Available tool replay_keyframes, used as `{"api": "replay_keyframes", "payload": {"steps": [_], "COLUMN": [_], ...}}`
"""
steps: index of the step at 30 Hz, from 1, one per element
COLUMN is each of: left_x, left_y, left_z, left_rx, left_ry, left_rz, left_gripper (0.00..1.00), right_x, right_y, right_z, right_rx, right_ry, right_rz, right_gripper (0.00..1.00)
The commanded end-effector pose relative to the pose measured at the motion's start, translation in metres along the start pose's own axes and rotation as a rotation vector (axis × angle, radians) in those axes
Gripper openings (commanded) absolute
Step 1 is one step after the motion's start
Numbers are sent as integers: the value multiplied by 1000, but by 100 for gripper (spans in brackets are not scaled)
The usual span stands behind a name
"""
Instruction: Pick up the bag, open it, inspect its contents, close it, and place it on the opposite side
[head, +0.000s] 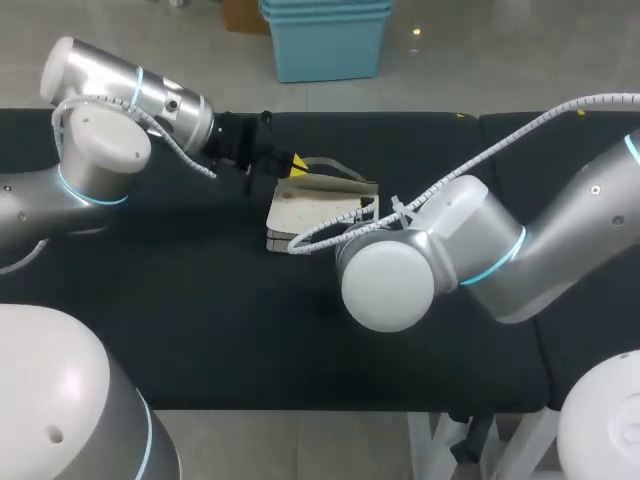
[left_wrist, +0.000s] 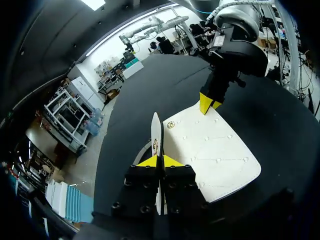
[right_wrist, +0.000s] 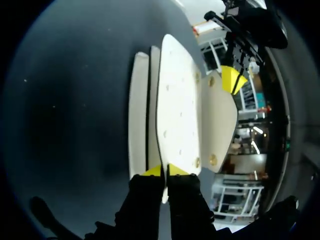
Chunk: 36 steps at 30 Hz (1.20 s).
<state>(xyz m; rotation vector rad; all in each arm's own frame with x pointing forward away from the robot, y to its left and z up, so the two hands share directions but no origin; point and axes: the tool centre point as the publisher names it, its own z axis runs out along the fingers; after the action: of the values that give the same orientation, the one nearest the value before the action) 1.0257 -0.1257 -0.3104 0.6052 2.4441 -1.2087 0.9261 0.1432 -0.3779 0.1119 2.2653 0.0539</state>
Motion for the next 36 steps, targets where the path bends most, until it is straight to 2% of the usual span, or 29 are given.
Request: {"api": "replay_keyframes", "payload": {"steps": [1,4,5,6,7,8,10,11,15,20,21,24,26,28,31,36], "left_x": [-10,-5,-3,0,2,4,8,10,20,34,35,36,33,30,25,19], "left_y": [10,8,7,7,7,7,6,5,0,-7,-7,-3,2,6,13,26], "left_z": [2,4,5,7,8,9,9,9,4,6,7,17,23,27,33,40], "left_rx": [10,11,9,2,3,-2,2,18,54,25,28,-16,-42,-63,-81,-109], "left_ry": [113,135,141,143,145,143,133,132,104,49,46,33,25,19,9,-9], "left_rz": [-25,-5,6,15,19,28,44,45,79,198,205,233,234,233,215,196], "left_gripper": [0,0,18,44,59,68,79,81,83,81,75,70,57,50,45,44], "right_x": [5,5,5,5,5,5,5,5,5,5,5,5,5,5,5,5], "right_y": [-4,-4,-4,-4,-4,-4,-4,-4,-4,-4,-4,-4,-4,-4,-4,-4], "right_z": [1,1,1,1,1,1,1,1,1,1,1,1,1,1,1,1], "right_rx": [-16,-16,-16,-16,-16,-16,-16,-16,-16,-16,-16,-16,-16,-16,-16,-16], "right_ry": [-202,-202,-202,-202,-202,-202,-202,-202,-202,-202,-202,-202,-202,-202,-202,-202], "right_rz": [0,0,0,0,0,0,0,0,0,0,0,0,0,0,0,0], "right_gripper": [0,0,0,0,0,0,0,0,0,0,0,0,0,0,0,0]}}
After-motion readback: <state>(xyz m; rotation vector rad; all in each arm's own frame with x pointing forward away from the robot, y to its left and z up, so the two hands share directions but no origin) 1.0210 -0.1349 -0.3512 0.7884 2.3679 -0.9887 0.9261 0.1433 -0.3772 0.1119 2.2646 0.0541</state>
